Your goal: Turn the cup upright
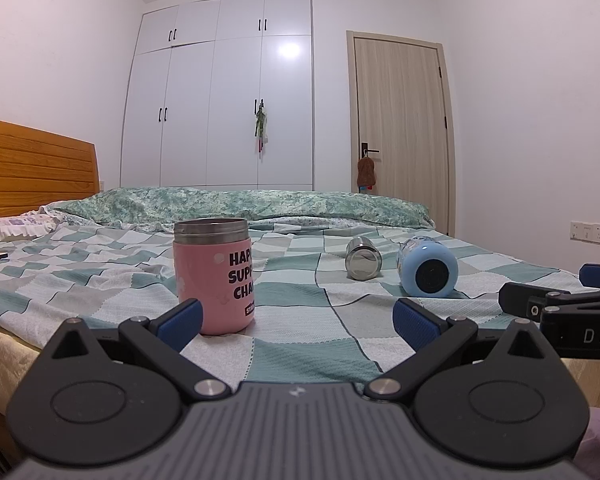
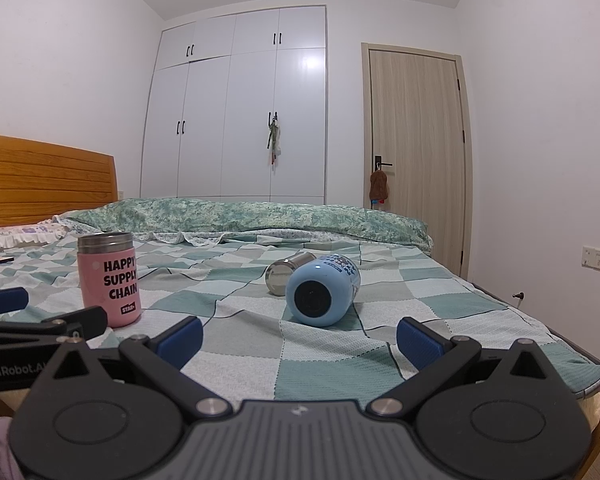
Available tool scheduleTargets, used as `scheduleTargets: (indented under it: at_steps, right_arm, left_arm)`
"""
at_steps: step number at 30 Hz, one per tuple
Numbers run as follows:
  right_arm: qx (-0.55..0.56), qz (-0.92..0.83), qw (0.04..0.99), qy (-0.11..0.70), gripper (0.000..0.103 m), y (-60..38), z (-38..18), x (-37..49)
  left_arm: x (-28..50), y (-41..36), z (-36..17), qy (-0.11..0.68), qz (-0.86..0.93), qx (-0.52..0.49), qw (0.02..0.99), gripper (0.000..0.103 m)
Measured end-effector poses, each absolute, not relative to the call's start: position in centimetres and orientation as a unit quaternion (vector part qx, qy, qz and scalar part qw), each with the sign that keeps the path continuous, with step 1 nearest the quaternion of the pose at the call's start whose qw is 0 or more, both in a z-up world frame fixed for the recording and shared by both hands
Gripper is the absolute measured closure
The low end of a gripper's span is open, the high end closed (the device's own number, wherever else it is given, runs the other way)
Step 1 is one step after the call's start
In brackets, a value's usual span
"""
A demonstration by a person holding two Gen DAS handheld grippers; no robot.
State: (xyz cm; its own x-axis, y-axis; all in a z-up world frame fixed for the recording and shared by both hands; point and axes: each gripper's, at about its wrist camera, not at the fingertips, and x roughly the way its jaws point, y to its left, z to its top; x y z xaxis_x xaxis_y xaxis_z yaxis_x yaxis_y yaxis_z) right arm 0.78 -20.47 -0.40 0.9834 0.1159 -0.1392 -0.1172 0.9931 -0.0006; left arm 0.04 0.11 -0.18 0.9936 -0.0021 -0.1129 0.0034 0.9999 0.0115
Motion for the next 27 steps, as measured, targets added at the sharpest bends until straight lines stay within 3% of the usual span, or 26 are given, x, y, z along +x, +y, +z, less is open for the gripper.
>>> scheduleTargets:
  at_steps: [18, 27]
  right_arm:
    - [0.0, 0.069, 0.995, 0.07, 0.0, -21.2, 0.5, 0.8]
    - [-0.017, 0.062, 0.995, 0.072, 0.0, -22.5, 1.9, 3.8]
  left_arm:
    - [0.3, -0.8, 1.8, 0.061, -0.036, 0.03, 0.997, 0.0]
    - [4.9, -1.1, 4.5, 0.075, -0.078, 0.04, 0.993, 0.0]
